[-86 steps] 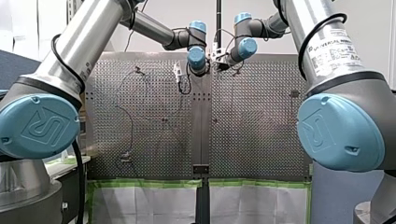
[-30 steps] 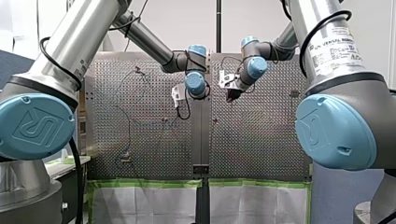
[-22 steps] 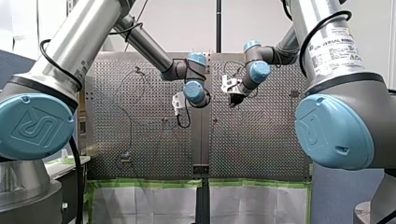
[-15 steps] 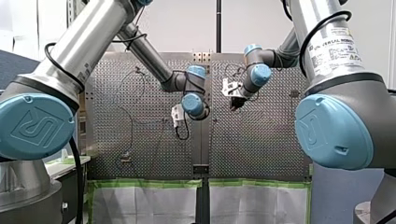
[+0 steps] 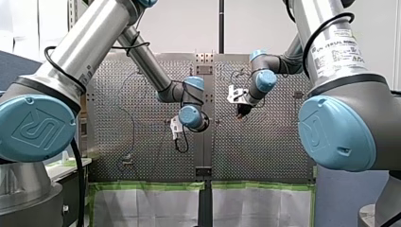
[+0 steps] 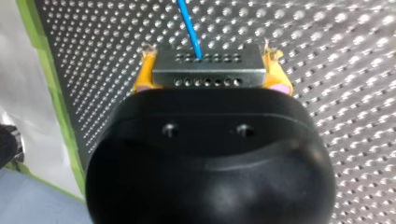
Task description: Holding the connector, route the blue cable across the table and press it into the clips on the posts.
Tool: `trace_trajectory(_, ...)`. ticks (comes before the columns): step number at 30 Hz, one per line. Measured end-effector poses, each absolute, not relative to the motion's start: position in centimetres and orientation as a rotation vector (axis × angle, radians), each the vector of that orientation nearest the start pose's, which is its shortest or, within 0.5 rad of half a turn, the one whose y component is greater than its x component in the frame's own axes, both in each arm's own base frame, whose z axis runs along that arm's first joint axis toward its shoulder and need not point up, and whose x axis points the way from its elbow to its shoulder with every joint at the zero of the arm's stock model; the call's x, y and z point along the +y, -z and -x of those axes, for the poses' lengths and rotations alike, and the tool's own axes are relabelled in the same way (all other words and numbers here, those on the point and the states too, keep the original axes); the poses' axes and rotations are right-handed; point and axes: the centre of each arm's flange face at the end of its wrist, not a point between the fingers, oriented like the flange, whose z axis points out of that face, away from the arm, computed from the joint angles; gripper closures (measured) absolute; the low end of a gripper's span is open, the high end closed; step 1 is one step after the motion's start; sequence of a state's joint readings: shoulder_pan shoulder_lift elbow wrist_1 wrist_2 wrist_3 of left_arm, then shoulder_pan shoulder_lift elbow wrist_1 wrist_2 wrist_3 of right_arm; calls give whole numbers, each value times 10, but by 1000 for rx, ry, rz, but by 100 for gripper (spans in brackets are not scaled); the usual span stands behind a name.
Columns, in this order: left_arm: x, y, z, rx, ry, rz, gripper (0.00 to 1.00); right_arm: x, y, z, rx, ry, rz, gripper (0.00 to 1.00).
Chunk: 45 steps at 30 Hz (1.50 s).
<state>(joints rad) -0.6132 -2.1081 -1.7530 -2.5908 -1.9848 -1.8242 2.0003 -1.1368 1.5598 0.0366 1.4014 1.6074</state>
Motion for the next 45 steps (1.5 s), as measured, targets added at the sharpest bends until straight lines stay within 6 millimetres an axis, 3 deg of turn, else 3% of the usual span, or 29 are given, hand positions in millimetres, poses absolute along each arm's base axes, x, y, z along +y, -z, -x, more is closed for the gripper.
trace_trajectory(9,-413,-136,-419,1747,343,-45,100,-469,-228,-379,1601,1720,2675,100)
trace_trajectory(13,-417,-130,-427,1765,358,-63,100,-473,-218,-379,1613,1711,2669,100)
trace_trajectory(20,-422,-139,-448,1765,373,-66,100,-482,-201,-380,1632,1734,2645,100)
trace_trajectory(34,-417,-175,-506,1688,389,-20,100,-504,-207,-379,1622,1886,2613,100)
trace_trajectory(40,-418,-165,-521,1701,398,-35,100,-510,-205,-375,1639,1900,2599,100)
trace_trajectory(45,-419,-145,-526,1724,386,-36,100,-513,-201,-373,1642,1896,2599,100)
